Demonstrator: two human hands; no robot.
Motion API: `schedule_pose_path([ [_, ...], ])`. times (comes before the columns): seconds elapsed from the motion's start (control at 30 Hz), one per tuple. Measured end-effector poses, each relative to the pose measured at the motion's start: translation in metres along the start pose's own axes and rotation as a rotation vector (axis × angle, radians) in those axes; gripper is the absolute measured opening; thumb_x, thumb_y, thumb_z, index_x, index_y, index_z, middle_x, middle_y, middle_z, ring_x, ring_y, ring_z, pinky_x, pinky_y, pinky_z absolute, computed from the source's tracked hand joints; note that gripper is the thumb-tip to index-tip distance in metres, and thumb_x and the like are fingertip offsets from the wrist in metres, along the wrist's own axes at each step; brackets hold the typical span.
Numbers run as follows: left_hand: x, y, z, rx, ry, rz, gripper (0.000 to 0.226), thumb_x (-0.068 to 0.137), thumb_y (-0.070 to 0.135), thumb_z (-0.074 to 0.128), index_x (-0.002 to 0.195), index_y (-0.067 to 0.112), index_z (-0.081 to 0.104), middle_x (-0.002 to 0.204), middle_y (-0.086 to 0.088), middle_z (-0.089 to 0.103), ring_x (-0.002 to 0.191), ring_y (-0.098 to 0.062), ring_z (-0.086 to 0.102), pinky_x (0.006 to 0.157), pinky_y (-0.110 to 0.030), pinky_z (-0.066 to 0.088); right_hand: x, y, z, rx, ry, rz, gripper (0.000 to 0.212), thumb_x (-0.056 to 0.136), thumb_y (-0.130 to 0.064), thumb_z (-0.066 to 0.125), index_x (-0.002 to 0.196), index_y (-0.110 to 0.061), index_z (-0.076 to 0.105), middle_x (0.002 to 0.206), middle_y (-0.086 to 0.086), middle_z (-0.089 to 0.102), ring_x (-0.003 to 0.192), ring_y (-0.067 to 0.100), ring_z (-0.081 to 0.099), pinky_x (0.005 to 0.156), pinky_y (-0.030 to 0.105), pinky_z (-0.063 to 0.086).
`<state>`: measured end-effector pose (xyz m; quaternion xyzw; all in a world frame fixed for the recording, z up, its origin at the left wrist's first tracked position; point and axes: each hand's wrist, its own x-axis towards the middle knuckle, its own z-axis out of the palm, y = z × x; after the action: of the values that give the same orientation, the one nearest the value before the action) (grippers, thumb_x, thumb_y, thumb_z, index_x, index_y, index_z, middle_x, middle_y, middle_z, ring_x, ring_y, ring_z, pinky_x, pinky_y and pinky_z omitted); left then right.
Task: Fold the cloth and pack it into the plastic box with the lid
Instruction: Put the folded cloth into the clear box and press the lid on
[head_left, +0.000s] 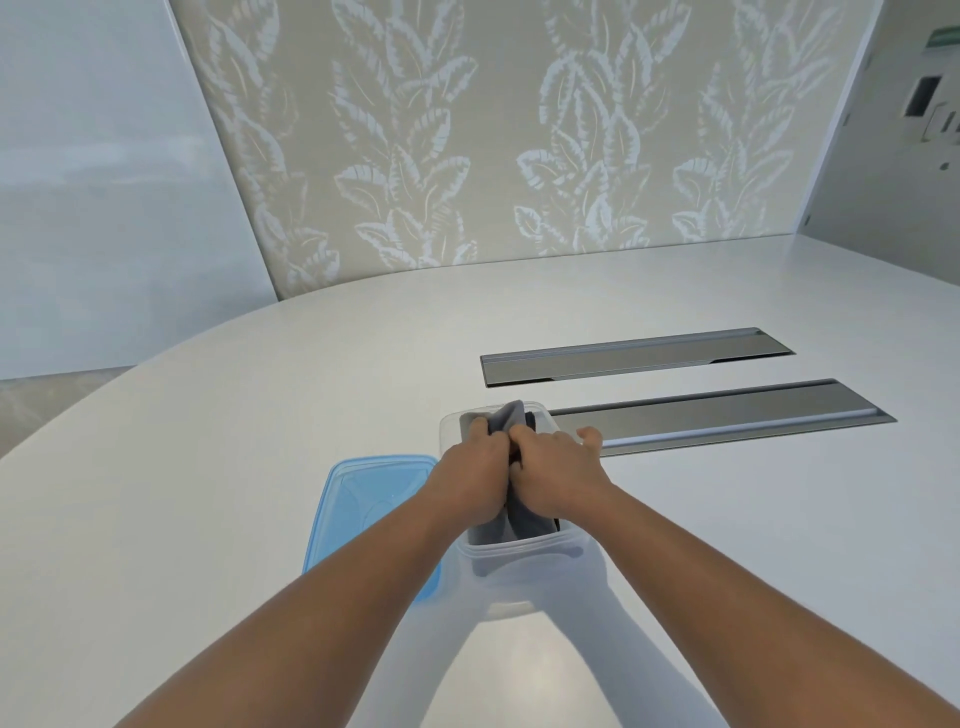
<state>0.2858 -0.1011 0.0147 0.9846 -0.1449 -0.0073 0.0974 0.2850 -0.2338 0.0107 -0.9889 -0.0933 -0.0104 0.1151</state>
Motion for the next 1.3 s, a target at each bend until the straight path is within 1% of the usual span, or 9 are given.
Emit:
schedule_pose_path([
  [0.2,0.003,0.006,0.005,0.139,-0.178,-0.035,0.041,0.095,0.010,0.059,0.135,0.006,0.052,0.134,-0.019,0.046,0.099,-0.039,0.066,0.073,-0.040,0.049,-0.002,-0.001,0.001,-0.163,-0.117,-0.002,0.016,0.095,-0.034,0.041,0.109,-0.032,0.048,0.088,-0.007,0.057,0.112,0.023,0.052,0.108,0.061,0.013],
  [0.33,0.005,0.010,0.010,0.261,-0.273,-0.087,0.064,0.095,0.020,0.063,0.153,0.005,0.038,0.163,-0.027,0.023,0.110,-0.041,0.066,0.076,-0.042,0.051,-0.003,-0.002,0.000,-0.161,-0.099,-0.027,0.014,0.091,-0.026,0.050,0.103,-0.033,0.053,0.098,-0.004,0.064,0.109,0.024,0.051,0.093,0.051,0.034],
  [0.47,0.005,0.011,0.017,0.345,-0.273,-0.030,0.065,0.101,0.034,0.044,0.161,0.017,0.026,0.168,-0.023,0.016,0.132,-0.042,0.052,0.092,-0.046,0.048,-0.002,0.002,0.000,0.201,0.018,0.039,0.017,0.087,-0.017,0.054,0.093,-0.030,0.064,0.093,-0.003,0.065,0.093,0.025,0.064,0.077,0.039,0.054],
  [0.6,0.006,0.004,0.022,0.440,-0.195,0.066,0.073,0.102,0.058,0.018,0.165,0.023,0.009,0.166,-0.021,0.026,0.152,-0.038,0.016,0.115,-0.052,0.022,-0.009,0.006,-0.002,0.558,0.212,0.080,0.040,0.083,-0.001,0.057,0.078,-0.040,0.054,0.102,-0.010,0.058,0.087,0.014,0.061,0.067,0.027,0.049],
  [0.8,0.012,0.003,0.028,0.410,-0.371,0.039,0.094,0.089,0.086,0.009,0.164,0.032,-0.009,0.173,-0.009,-0.014,0.158,-0.042,-0.003,0.123,-0.053,0.017,-0.016,0.007,-0.005,0.682,0.294,0.158,0.051,0.082,0.012,0.052,0.127,-0.012,0.059,0.142,-0.001,0.045,0.115,0.011,0.044,0.086,0.017,0.034],
  [0.93,0.013,0.009,0.030,0.329,-0.425,-0.005,0.114,0.077,0.098,0.020,0.163,0.031,-0.014,0.170,0.005,-0.025,0.156,-0.045,-0.008,0.124,-0.054,0.014,-0.020,0.012,-0.013,0.857,0.185,0.307,0.050,0.084,0.002,0.054,0.129,-0.021,0.054,0.121,0.002,0.064,0.107,0.025,0.061,0.086,0.037,0.054],
  [1.03,0.012,0.011,0.033,0.308,-0.438,-0.015,0.111,0.082,0.093,0.025,0.162,0.030,-0.017,0.169,0.005,-0.027,0.156,-0.045,-0.012,0.124,-0.058,0.009,-0.024,0.015,-0.010,0.777,0.043,0.304,0.041,0.086,-0.008,0.053,0.124,-0.023,0.051,0.108,0.002,0.067,0.090,0.019,0.062,0.074,0.035,0.054],
  [1.13,0.014,0.012,0.035,0.337,-0.448,-0.014,0.104,0.085,0.090,0.026,0.160,0.035,-0.020,0.169,0.000,-0.029,0.153,-0.053,-0.011,0.123,-0.060,0.012,-0.029,0.016,-0.001,0.758,-0.009,0.296,0.073,0.084,-0.006,0.052,0.151,-0.025,0.032,0.127,-0.001,0.057,0.096,0.012,0.057,0.070,0.025,0.049],
  [1.3,0.017,0.014,0.037,0.408,-0.439,0.014,0.099,0.088,0.088,0.023,0.160,0.035,-0.022,0.168,-0.006,-0.030,0.154,-0.052,-0.010,0.124,-0.061,0.011,-0.033,0.013,0.000,0.805,-0.009,0.354,0.088,0.089,-0.003,0.044,0.163,-0.034,0.008,0.155,0.007,0.044,0.121,0.027,0.053,0.098,0.044,0.054],
])
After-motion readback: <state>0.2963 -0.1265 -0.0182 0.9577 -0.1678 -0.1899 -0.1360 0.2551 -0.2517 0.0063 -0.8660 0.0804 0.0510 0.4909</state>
